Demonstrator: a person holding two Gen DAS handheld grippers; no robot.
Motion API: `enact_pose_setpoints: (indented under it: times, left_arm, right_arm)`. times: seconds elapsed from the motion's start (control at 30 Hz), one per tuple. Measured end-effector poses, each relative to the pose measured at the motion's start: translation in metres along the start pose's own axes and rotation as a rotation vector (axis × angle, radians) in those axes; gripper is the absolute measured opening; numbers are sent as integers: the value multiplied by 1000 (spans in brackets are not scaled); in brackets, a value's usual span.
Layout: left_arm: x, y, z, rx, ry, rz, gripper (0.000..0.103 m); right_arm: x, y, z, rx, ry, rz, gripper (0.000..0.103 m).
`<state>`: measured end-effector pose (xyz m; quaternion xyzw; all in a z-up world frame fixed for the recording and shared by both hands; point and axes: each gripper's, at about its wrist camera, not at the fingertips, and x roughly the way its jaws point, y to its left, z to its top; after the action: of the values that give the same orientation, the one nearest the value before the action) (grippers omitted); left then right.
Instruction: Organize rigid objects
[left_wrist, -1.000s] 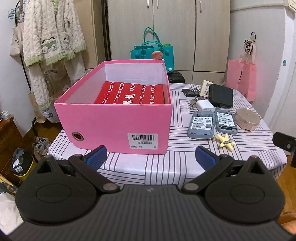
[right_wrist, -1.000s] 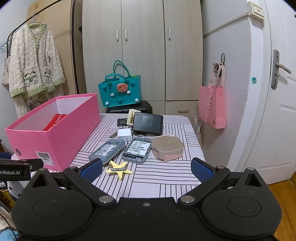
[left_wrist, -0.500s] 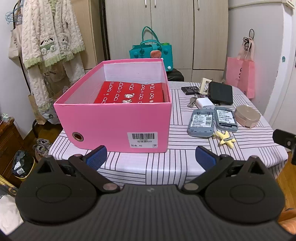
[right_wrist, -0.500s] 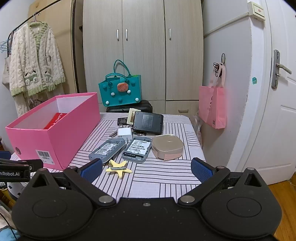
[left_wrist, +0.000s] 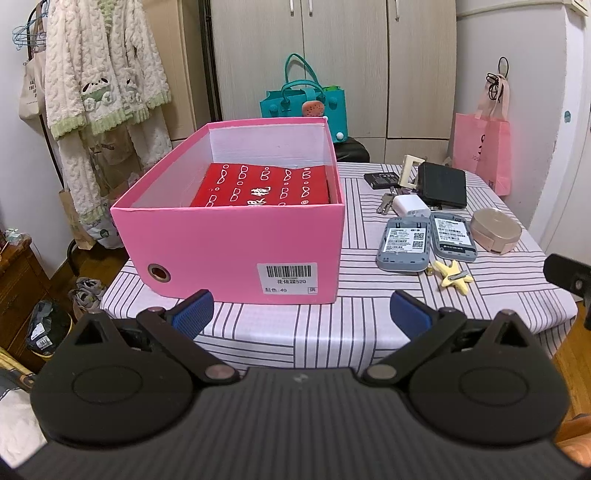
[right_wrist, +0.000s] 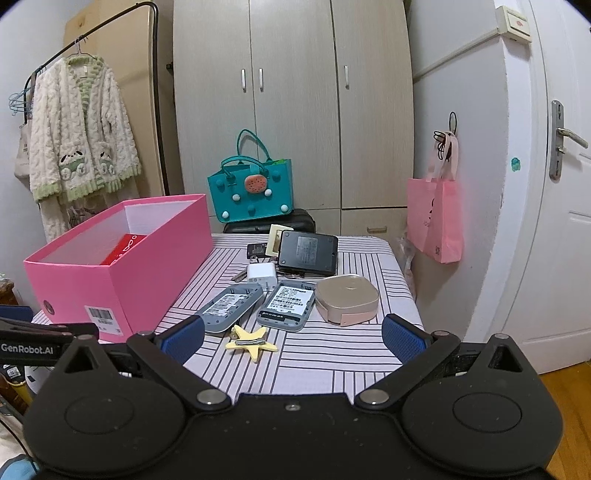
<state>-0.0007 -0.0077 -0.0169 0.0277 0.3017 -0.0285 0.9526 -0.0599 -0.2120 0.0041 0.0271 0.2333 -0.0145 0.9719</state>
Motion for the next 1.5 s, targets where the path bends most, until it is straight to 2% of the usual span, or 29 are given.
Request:
enact_pose_setpoints:
  times: [0.73, 0.93, 1.13, 1.27, 1.37, 1.5]
  left_arm:
    - [2, 2, -2, 1, 4, 20, 103]
    - [0, 2, 0, -2, -1, -1, 103]
    - [1, 5, 2, -19, 6, -74, 101]
    - [-1, 12, 7, -12, -19, -67, 101]
    - [-5, 22, 16, 1, -38, -78, 101]
    - [-10, 40, 33, 50, -62, -127, 102]
  right_arm:
    - [2, 5, -2, -7, 14, 3, 103]
    - [2, 5, -3, -2, -1, 17, 103]
    - [9, 0, -7, 11, -55, 73, 103]
    - [20, 1, -5, -11, -26, 115, 103]
    - [35, 0, -2, -4, 44, 188, 102]
    - [60, 0, -4, -22, 137, 239, 94]
